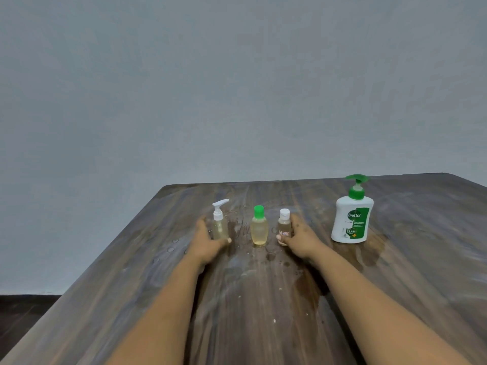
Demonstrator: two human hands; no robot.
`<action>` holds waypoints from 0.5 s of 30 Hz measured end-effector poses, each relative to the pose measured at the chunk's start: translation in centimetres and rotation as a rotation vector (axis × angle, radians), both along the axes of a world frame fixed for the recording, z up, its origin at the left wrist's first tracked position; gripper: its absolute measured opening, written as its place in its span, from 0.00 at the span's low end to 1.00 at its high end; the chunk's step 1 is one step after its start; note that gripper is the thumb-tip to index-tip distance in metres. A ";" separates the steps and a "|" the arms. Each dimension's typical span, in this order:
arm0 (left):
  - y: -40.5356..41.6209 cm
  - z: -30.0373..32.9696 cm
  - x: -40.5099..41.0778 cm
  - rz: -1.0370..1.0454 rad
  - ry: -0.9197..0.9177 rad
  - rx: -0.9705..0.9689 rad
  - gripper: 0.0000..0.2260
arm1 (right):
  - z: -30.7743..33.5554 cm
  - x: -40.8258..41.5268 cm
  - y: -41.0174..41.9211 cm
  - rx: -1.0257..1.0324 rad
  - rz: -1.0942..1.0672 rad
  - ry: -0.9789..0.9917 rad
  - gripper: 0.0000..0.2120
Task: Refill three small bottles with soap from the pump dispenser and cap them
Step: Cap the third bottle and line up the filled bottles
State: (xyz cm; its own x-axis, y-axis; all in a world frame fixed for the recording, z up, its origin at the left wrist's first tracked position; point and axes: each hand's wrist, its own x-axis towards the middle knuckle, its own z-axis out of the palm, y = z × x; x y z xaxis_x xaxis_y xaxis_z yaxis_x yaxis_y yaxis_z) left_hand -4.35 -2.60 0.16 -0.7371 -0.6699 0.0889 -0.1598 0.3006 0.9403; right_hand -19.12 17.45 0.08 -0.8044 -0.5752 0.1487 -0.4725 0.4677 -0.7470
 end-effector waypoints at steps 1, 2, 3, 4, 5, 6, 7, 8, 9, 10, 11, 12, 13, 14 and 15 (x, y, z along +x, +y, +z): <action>-0.3 -0.4 -0.2 -0.058 -0.012 0.024 0.34 | 0.0 0.0 -0.4 0.010 -0.001 0.012 0.23; -0.4 -0.7 -0.5 -0.071 -0.027 0.007 0.28 | -0.1 0.0 -0.8 0.021 -0.002 0.022 0.24; -0.4 -1.0 -0.8 -0.064 -0.033 -0.024 0.23 | -0.1 -0.1 -1.1 0.024 -0.002 0.030 0.25; -0.2 -1.2 -1.1 -0.059 -0.032 -0.044 0.20 | -0.1 -0.1 -1.4 0.021 -0.001 0.036 0.25; 0.0 -1.4 -1.4 -0.069 -0.024 -0.047 0.19 | -0.2 -0.2 -1.6 0.018 0.003 0.044 0.26; 0.3 -1.5 -1.7 -0.089 -0.015 -0.048 0.18 | -0.2 -0.2 -1.8 0.020 0.008 0.052 0.26; 0.6 -1.6 -2.0 -0.115 -0.005 -0.058 0.18 | -0.1 -0.2 -1.9 0.025 0.013 0.061 0.27; 1.0 -1.6 -2.3 -0.142 0.006 -0.072 0.19 | -0.1 -0.3 -2.0 0.026 0.018 0.061 0.27; 1.3 -1.7 -2.5 -0.166 0.017 -0.082 0.19 | 0.0 -0.3 -2.0 0.017 0.026 0.049 0.27; 1.6 -1.8 -2.9 -0.187 0.027 -0.086 0.20 | 0.0 -0.3 -2.1 0.004 0.036 0.034 0.28; 1.9 -1.8 -3.1 -0.200 0.034 -0.087 0.21 | 0.1 -0.3 -2.1 -0.003 0.044 0.026 0.28; 2.2 -1.6 -3.4 -0.205 0.041 -0.085 0.23 | 0.1 -0.3 -2.1 -0.004 0.050 0.027 0.27; 2.4 -1.6 -3.6 -0.202 0.053 -0.077 0.24 | 0.2 -0.3 -2.0 -0.006 0.056 0.028 0.27; 2.6 -1.5 -3.8 -0.198 0.070 -0.051 0.26 | 0.2 -0.3 -2.0 -0.014 0.063 0.024 0.27; 2.7 -1.5 -4.0 -0.201 0.092 -0.008 0.27 | 0.2 -0.2 -2.0 -0.024 0.069 0.016 0.27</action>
